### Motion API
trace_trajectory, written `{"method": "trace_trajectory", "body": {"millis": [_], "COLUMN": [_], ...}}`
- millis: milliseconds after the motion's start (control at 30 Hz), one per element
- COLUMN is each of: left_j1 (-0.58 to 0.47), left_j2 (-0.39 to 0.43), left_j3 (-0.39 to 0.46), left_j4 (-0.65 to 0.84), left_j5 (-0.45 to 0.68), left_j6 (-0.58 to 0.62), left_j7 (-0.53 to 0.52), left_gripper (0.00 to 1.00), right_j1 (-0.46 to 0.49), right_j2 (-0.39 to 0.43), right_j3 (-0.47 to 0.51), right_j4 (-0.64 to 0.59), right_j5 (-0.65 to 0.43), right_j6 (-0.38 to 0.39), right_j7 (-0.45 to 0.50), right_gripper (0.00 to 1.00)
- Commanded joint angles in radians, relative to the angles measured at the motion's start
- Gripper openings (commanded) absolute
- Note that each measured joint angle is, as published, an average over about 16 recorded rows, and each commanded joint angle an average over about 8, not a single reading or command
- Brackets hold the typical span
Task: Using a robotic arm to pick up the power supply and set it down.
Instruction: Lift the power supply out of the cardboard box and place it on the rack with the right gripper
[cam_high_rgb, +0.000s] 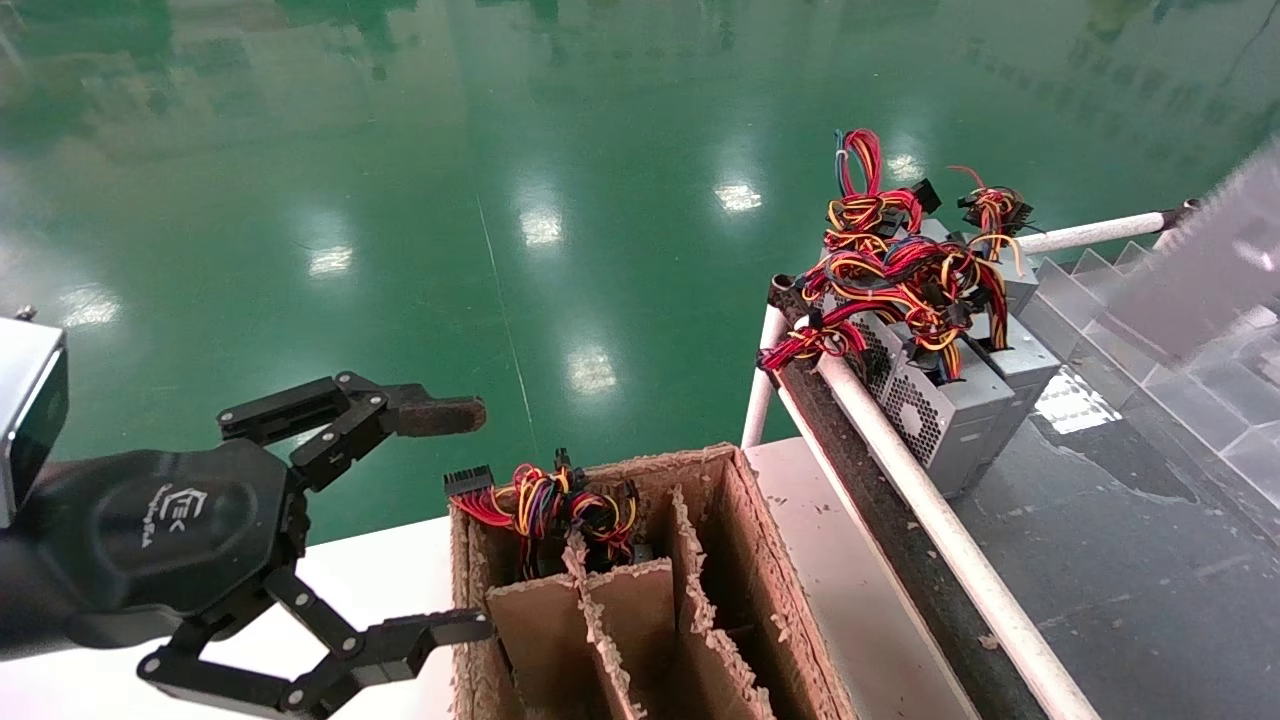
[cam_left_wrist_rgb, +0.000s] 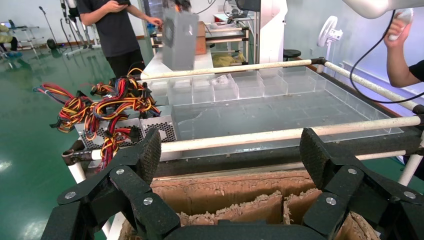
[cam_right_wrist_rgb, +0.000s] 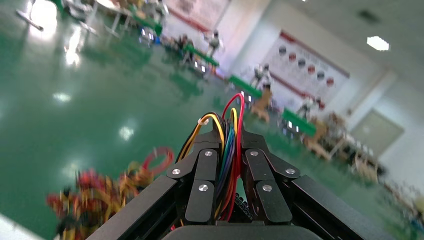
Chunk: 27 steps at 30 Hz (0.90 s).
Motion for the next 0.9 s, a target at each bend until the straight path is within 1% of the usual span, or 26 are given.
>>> {"method": "trace_trajectory", "body": {"millis": [33,233,400,600,900], "left_j1": [0.0,0.0,0.0,0.0,0.0], "left_j2": [0.0,0.0,0.0,0.0,0.0], "left_j3": [0.0,0.0,0.0,0.0,0.0], "left_j4": [0.0,0.0,0.0,0.0,0.0], "left_j5": [0.0,0.0,0.0,0.0,0.0], "left_j6": [0.0,0.0,0.0,0.0,0.0], "left_j7": [0.0,0.0,0.0,0.0,0.0], "left_gripper": [1.0,1.0,1.0,1.0,1.0], "right_j1": [-0.002,-0.03,-0.019,0.035,0.157], "right_j2": [0.018,0.004,-0.031,-0.091,-0.189], "right_j3": [-0.004,-0.034,-0.061,-0.102,-0.164], "right_j4": [-0.049,-0.175,-0.252,-0.318,-0.397], "right_j5": [-0.013,-0.057,-0.091,-0.149,-0.24], "right_j6": [-0.018,-0.047,-0.056,-0.043,-0.008], "right_j7": [-0.018,-0.087,-0.124,-0.158,-0.196], "right_gripper": [0.0,0.0,0.0,0.0,0.0]}}
